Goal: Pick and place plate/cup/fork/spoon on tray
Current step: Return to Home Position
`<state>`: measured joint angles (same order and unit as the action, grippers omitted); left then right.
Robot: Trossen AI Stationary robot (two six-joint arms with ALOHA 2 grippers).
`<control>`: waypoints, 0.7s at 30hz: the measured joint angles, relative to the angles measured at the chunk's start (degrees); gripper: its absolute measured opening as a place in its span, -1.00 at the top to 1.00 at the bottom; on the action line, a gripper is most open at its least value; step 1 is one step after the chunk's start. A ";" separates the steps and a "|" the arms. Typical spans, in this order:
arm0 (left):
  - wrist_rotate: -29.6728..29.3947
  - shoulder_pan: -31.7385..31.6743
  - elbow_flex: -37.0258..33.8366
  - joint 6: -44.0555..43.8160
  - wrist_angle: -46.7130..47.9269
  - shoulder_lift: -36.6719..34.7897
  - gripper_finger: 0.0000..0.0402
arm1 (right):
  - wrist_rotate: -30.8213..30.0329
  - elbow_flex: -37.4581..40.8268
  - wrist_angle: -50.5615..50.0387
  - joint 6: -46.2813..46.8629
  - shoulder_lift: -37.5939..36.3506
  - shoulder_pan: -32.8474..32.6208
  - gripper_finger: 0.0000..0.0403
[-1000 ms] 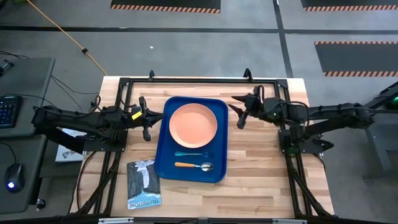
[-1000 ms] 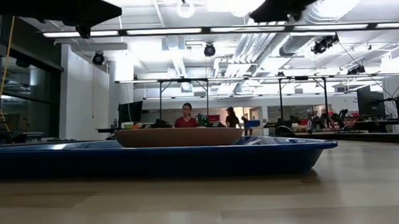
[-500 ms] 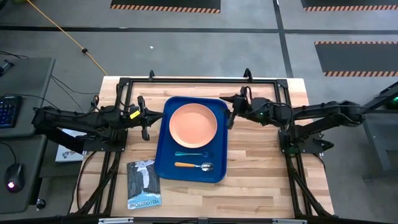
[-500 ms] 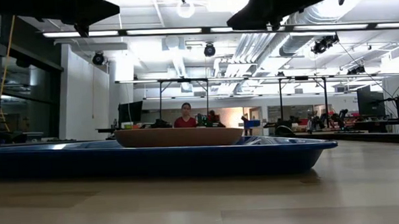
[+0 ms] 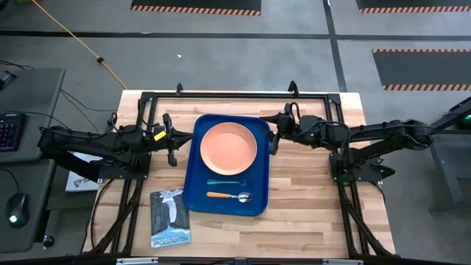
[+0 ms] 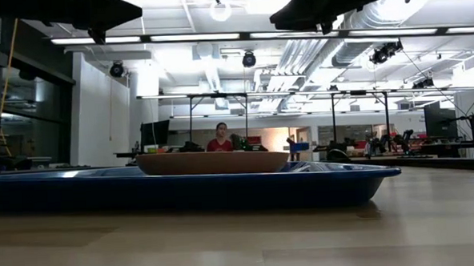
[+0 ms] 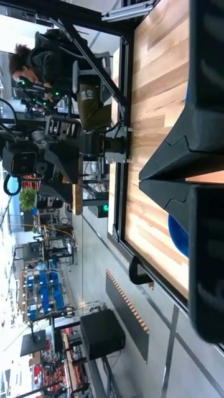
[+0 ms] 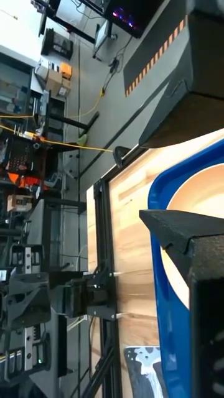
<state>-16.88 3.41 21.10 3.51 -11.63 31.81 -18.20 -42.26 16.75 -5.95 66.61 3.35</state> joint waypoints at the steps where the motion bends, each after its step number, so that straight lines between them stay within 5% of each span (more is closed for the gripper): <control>1: 0.00 -0.01 0.00 0.00 -0.01 0.00 1.00 | 0.00 0.00 -0.09 0.05 0.00 0.00 0.18; 13: -2.99 0.00 -0.02 -1.91 1.05 -0.09 1.00 | 0.22 0.00 -0.86 0.94 -0.02 -0.02 0.18; 21: -5.41 -0.01 -0.29 -6.54 10.16 -8.17 1.00 | 0.20 0.00 -1.74 2.04 -0.02 -0.02 0.18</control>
<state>-22.29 3.40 20.81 -3.03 -1.47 23.65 -18.00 -42.26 15.01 -3.91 66.59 3.33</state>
